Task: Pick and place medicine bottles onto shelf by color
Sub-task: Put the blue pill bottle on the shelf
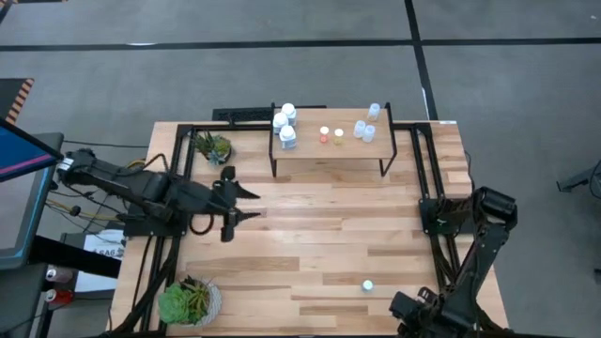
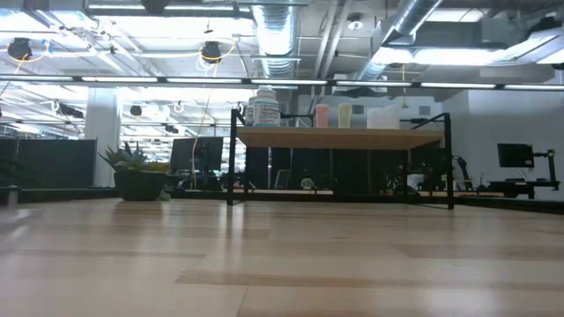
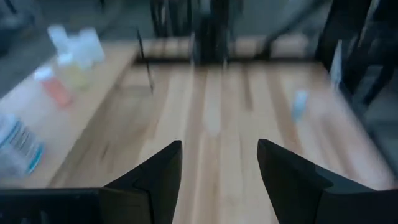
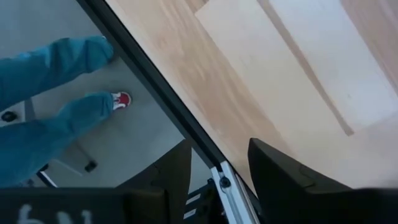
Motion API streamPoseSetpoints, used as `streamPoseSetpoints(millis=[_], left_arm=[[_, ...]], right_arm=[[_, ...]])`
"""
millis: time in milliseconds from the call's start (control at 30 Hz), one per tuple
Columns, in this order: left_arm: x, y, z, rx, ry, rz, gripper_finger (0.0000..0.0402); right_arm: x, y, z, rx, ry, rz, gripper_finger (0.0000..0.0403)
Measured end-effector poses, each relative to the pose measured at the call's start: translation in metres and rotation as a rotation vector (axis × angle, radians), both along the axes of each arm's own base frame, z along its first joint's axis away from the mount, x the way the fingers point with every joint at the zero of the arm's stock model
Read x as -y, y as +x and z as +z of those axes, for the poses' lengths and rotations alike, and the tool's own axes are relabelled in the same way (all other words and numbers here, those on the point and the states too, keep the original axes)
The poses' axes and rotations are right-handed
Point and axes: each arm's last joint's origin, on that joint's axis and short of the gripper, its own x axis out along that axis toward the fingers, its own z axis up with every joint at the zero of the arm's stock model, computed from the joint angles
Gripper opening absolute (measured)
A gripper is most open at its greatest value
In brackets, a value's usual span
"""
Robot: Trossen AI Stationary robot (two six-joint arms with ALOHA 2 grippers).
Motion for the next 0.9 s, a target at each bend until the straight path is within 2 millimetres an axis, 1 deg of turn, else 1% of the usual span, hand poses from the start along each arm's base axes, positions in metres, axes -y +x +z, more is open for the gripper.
streamPoseSetpoints(millis=[100, 133, 167, 233, 300, 400, 500, 600, 733, 833, 900], left_arm=[[-0.014, 0.001, -0.015, 0.252, -0.056, -0.013, 0.0196], [-0.019, 0.001, -0.020, 0.321, -0.057, -0.020, 0.0196], [-0.025, 0.002, -0.028, 0.354, -0.046, -0.013, 0.0196], [-0.040, 0.002, -0.041, 0.374, -0.014, 0.039, 0.0196], [-0.057, -0.001, -0.048, 0.362, 0.000, 0.103, 0.0196], [-0.076, -0.014, -0.053, 0.316, -0.001, 0.134, 0.0196], [-0.089, -0.033, -0.060, 0.280, 0.007, 0.194, 0.0196], [-0.093, -0.053, -0.073, 0.296, -0.015, 0.219, 0.0196], [-0.092, -0.074, -0.096, 0.330, -0.062, 0.256, 0.0196], [-0.088, -0.086, -0.099, 0.408, -0.061, 0.263, 0.0196], [-0.086, -0.094, -0.105, 0.419, -0.062, 0.295, 0.0196]], right_arm=[[0.001, 0.000, -0.001, -0.007, -0.012, -0.001, 0.0175], [0.001, 0.000, -0.001, -0.007, -0.012, -0.002, 0.0173], [0.002, 0.001, -0.001, -0.007, -0.012, -0.005, 0.0172], [0.003, 0.004, -0.001, -0.008, -0.013, -0.015, 0.0170], [0.005, 0.007, -0.001, -0.015, -0.005, -0.025, 0.0168], [0.007, 0.012, 0.000, -0.057, 0.025, -0.038, 0.0165], [0.009, 0.016, 0.000, -0.084, 0.045, -0.049, 0.0163], [0.010, 0.019, 0.000, -0.086, 0.045, -0.057, 0.0164], [0.010, 0.018, 0.000, -0.088, 0.044, -0.057, 0.0163], [0.011, 0.019, 0.000, -0.093, 0.047, -0.057, 0.0160], [0.011, 0.019, 0.000, -0.098, 0.049, -0.057, 0.0158]])
